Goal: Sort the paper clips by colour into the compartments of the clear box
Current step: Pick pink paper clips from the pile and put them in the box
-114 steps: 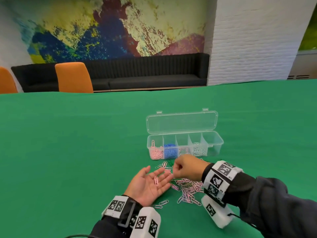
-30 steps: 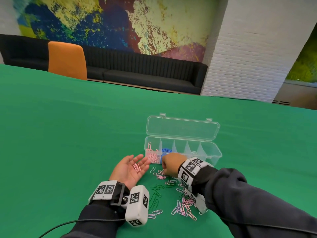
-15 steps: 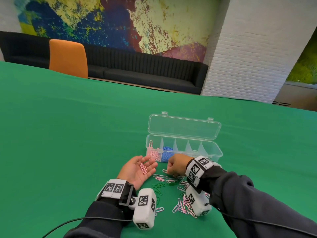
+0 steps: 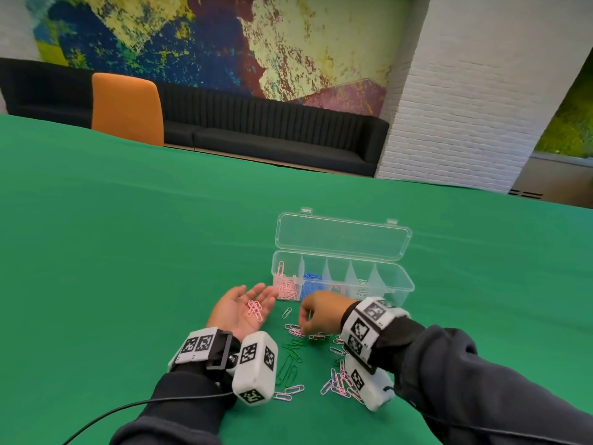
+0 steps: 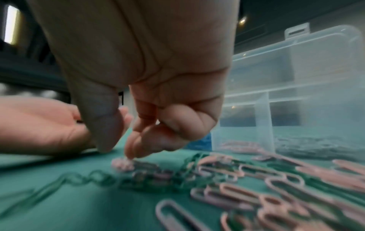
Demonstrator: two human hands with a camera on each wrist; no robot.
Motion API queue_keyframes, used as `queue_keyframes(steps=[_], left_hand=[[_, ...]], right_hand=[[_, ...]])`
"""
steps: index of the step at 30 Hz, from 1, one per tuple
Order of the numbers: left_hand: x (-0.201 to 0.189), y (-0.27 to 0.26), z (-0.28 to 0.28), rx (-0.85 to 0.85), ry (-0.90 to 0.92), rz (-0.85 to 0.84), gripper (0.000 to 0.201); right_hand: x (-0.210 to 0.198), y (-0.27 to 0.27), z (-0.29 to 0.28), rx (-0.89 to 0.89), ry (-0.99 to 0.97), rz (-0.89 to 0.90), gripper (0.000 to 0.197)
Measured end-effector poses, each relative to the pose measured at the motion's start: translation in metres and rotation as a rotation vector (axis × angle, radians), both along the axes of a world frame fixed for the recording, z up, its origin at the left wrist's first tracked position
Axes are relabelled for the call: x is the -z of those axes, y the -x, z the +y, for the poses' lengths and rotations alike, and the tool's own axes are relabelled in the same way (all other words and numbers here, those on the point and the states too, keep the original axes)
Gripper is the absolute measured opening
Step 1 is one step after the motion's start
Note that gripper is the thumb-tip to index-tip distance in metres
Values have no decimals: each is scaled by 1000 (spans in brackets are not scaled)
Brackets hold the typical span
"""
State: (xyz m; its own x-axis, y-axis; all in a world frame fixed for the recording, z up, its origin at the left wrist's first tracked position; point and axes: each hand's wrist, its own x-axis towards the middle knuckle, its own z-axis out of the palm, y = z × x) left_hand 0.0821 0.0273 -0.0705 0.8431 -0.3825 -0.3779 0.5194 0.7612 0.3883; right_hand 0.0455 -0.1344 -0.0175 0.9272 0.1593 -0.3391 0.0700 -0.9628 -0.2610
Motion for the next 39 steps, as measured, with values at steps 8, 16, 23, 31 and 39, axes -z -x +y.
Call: queue_keyframes(steps=[8, 16, 23, 31, 39], left_hand=[[-2, 1, 3, -14, 132, 48, 33], [3, 0, -7, 134, 82, 30, 37], [3, 6, -17, 253, 14, -10, 41], [2, 6, -15, 161, 58, -24, 41], [1, 5, -15, 147, 45, -39, 37]], right_hand=[[11, -10, 10, -55, 219, 66, 6], [1, -7, -13, 97, -26, 67, 18], [-30, -5, -21, 107, -291, -72, 8], [6, 5, -22, -59, 173, 17, 10], [-2, -2, -20, -74, 265, -71, 19]])
